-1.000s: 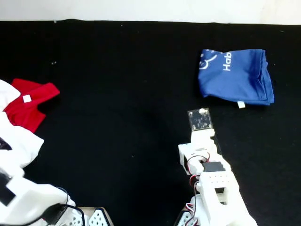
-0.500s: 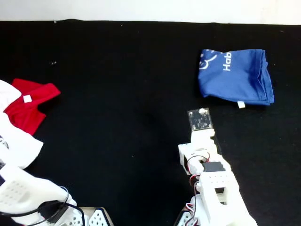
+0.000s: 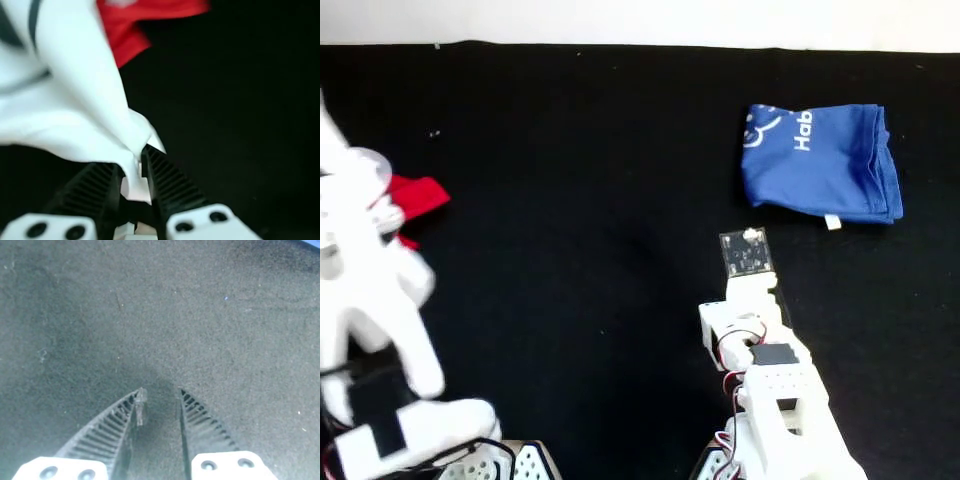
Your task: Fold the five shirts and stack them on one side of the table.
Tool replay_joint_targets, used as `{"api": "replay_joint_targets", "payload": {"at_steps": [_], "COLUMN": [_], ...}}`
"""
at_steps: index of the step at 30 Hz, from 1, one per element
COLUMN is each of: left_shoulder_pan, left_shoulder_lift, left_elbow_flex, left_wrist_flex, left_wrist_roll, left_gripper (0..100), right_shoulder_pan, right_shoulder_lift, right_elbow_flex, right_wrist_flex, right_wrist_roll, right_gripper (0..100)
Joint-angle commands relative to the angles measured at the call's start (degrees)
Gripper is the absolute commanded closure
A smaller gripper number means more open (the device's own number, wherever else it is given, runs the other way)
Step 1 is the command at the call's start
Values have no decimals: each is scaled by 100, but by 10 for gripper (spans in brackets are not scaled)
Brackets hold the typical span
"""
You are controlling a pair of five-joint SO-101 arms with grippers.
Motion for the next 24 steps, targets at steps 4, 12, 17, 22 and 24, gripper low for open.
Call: {"api": "replay_joint_targets", "payload": {"at_steps": [4, 12, 17, 22, 24], "left_shoulder_pan": [1886, 3468, 4075, 3987, 3855], "left_shoulder_lift": [-1200, -1429, -1411, -1411, -1411], "left_elbow_flex": [-875, -1508, -927, 321, 743], "left_wrist_flex": [62, -466, -949, -1793, -2040], "left_wrist_roll": [53, 53, 53, 53, 53], "left_gripper": [992, 992, 984, 897, 870], "right_shoulder_pan": [-48, -48, -48, -48, -48], "right_shoulder_lift": [-66, -66, -66, -66, -66], "right_elbow_flex": [13, 22, 22, 22, 22], "right_wrist_flex": [-92, -92, -92, -92, -92], "right_wrist_roll": [-18, -35, -53, -53, -53], "right_gripper": [900, 900, 900, 900, 900]}}
